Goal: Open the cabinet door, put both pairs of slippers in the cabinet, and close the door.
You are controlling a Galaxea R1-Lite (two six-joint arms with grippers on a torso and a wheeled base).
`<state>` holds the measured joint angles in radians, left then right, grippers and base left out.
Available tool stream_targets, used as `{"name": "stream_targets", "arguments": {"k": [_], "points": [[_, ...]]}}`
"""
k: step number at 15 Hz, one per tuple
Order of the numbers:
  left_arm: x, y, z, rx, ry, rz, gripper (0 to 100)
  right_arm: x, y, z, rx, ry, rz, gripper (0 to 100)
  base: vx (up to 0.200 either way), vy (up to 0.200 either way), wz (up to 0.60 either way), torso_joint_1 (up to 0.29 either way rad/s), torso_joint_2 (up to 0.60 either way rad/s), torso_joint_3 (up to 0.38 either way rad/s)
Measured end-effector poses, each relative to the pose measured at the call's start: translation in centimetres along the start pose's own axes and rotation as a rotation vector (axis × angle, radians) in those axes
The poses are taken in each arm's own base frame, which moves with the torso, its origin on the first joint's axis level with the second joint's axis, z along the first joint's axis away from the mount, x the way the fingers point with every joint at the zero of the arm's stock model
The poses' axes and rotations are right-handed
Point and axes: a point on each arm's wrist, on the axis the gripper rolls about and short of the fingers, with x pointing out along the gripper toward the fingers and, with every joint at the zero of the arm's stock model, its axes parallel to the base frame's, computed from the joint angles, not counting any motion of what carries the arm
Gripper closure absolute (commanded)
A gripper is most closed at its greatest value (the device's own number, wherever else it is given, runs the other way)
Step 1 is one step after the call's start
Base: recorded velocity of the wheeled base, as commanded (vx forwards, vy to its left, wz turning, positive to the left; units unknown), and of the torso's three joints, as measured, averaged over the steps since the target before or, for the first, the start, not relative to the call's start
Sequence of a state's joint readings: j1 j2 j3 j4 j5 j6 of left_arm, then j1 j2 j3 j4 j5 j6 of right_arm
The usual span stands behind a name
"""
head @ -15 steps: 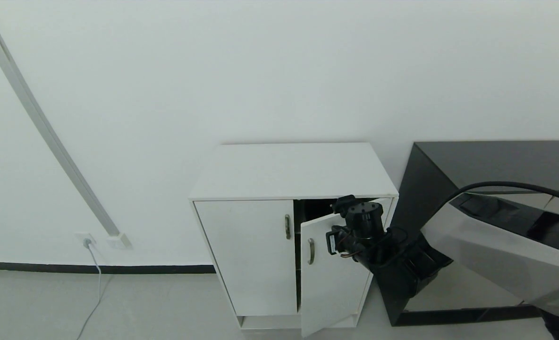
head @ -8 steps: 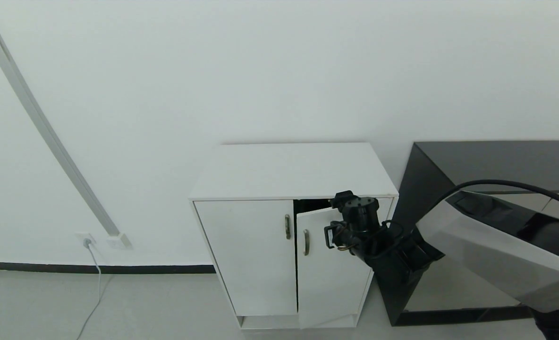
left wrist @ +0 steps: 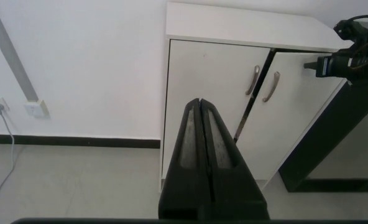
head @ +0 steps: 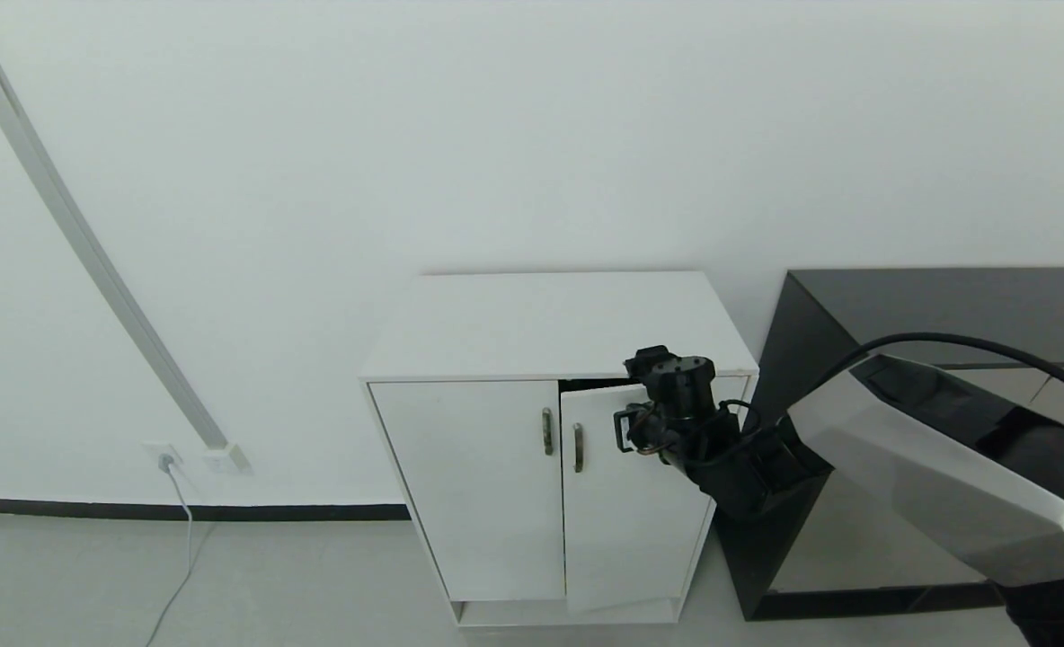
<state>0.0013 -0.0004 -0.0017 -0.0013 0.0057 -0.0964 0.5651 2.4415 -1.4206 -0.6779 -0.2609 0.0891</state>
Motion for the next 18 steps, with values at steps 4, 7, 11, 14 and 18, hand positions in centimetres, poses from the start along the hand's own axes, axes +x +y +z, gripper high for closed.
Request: {"name": "stream_targets", "arguments": {"k": [4, 7, 11, 14, 18], "points": [[0.0, 0.0, 0.0, 0.000, 0.000, 0.000, 100, 0.9, -0.8, 0.4, 0.007, 0.001, -0.023, 100, 0.000, 0.000, 0.00, 0.000, 0.00, 0.000], [0.0, 0.0, 0.0, -0.001, 0.000, -0.001, 100, 1.3, -0.9, 0.4, 0.010, -0.007, -0.024, 100, 0.000, 0.000, 0.00, 0.000, 0.00, 0.000], [0.0, 0.0, 0.0, -0.001, 0.000, 0.000, 100, 1.7, -1.1, 0.3, 0.012, -0.008, -0.030, 100, 0.000, 0.000, 0.00, 0.000, 0.00, 0.000], [0.0, 0.0, 0.0, -0.001, 0.000, 0.000, 100, 2.0, -1.6, 0.2, 0.015, -0.008, -0.040, 100, 0.000, 0.000, 0.00, 0.000, 0.00, 0.000], [0.0, 0.0, 0.0, -0.001, 0.000, 0.000, 100, 2.3, -2.1, 0.2, 0.019, -0.008, -0.050, 100, 0.000, 0.000, 0.00, 0.000, 0.00, 0.000]]}}
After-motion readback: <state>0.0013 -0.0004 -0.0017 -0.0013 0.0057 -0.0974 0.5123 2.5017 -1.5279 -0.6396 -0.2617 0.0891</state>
